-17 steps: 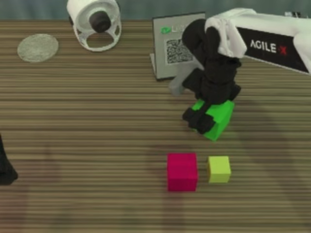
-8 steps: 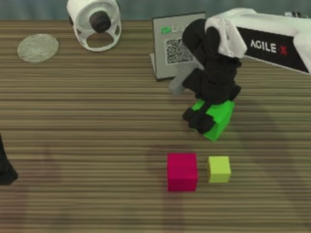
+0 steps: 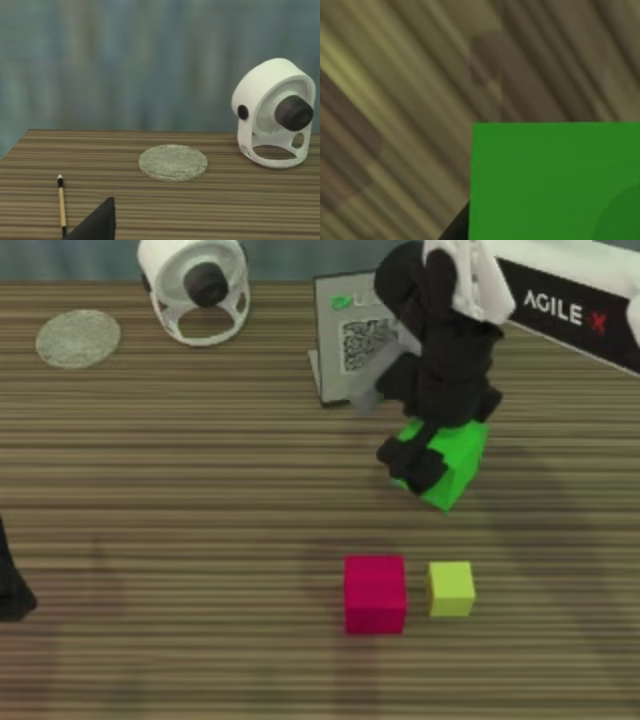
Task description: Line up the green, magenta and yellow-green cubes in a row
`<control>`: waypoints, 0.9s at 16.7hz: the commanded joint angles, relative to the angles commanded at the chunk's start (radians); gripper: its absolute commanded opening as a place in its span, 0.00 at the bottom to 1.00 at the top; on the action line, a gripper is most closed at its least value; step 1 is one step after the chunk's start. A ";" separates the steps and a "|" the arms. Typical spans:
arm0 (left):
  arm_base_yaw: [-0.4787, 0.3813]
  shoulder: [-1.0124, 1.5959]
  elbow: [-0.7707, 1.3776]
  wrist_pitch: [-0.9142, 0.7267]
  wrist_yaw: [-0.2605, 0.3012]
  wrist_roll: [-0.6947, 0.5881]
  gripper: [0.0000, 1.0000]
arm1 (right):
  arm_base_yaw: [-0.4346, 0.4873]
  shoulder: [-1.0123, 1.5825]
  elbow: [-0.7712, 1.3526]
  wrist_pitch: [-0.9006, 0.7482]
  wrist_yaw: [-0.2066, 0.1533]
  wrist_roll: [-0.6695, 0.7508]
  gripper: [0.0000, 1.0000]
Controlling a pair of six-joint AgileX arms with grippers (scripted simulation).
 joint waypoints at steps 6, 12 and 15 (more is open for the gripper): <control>0.000 0.000 0.000 0.000 0.000 0.000 1.00 | 0.001 -0.023 0.069 -0.082 0.001 0.002 0.00; 0.000 0.000 0.000 0.000 0.000 0.000 1.00 | 0.115 0.043 0.187 -0.152 0.002 -0.041 0.00; 0.000 0.000 0.000 0.000 0.000 0.000 1.00 | 0.287 0.113 0.353 -0.237 0.003 -0.093 0.00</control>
